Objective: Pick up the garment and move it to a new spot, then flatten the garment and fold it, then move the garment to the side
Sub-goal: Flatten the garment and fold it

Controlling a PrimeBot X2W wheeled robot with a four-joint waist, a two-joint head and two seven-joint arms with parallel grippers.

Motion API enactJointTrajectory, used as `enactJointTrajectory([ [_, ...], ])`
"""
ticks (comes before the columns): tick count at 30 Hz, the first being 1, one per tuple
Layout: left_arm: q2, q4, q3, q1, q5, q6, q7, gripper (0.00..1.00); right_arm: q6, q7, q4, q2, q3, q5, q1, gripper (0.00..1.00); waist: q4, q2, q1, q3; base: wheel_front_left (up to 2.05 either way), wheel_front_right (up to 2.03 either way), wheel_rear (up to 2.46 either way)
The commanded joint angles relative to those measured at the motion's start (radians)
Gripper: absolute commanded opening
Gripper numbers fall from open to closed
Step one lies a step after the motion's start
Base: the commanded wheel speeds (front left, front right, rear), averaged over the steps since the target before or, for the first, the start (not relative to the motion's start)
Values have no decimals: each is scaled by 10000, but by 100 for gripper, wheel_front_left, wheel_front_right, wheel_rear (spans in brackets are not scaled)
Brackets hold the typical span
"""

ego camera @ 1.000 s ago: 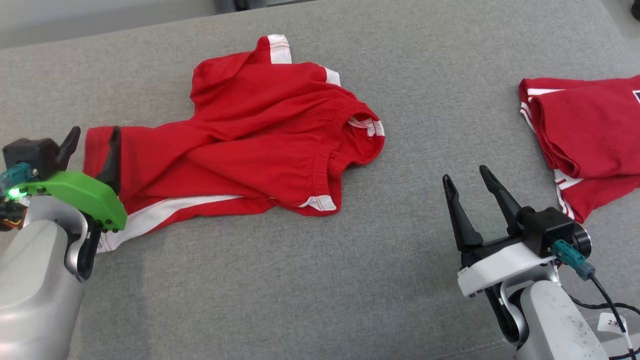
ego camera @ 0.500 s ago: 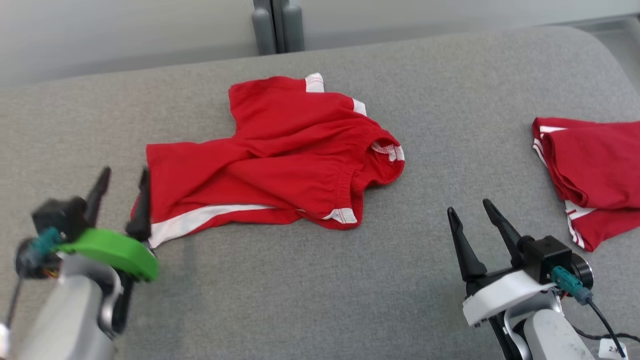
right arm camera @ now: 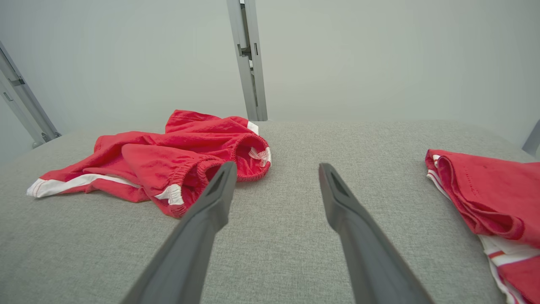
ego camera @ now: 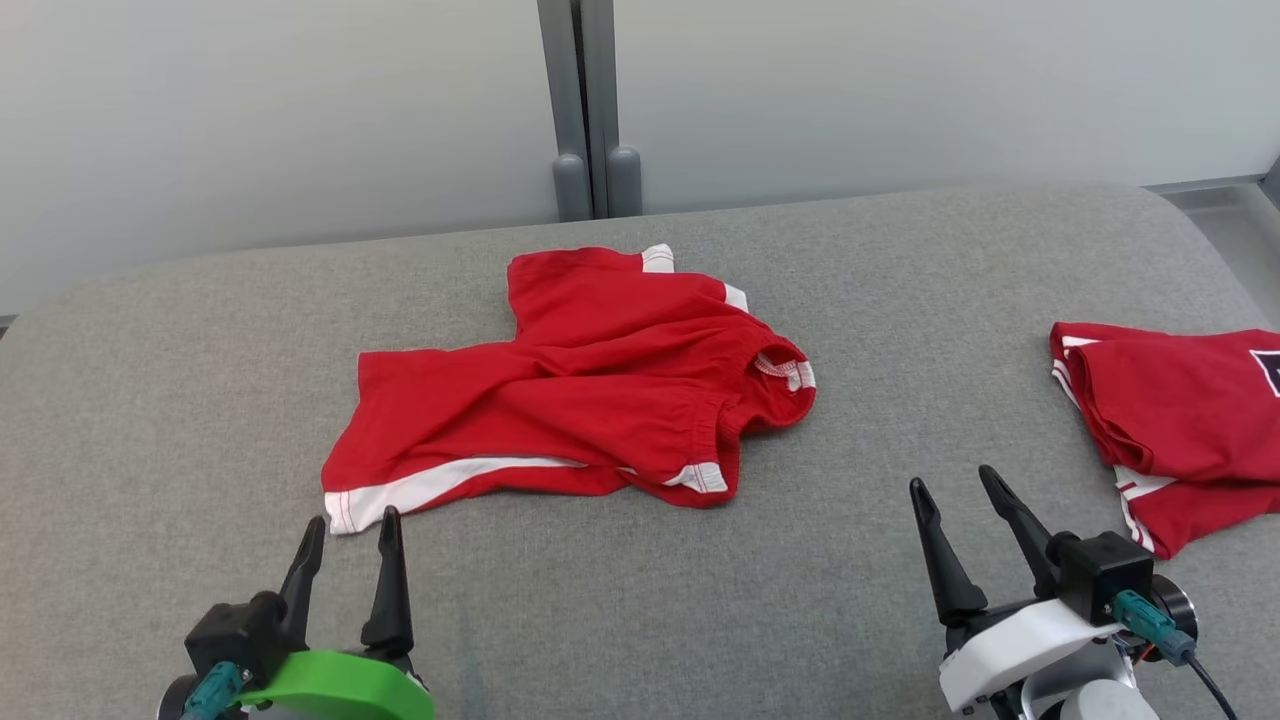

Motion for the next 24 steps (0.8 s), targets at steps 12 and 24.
enactJointTrajectory([
  [12, -489, -552, 567, 1047, 874, -207, -28, 100, -17, -46, -20, -35, 41, 159, 252, 100, 1, 0, 0, -218, 0, 0, 0],
  [24, -663, -390, 778, 1049, 1084, -380, -29, 100, -17, -46, 48, -37, 45, 152, 200, 100, 44, 0, 0, -200, 0, 0, 0],
])
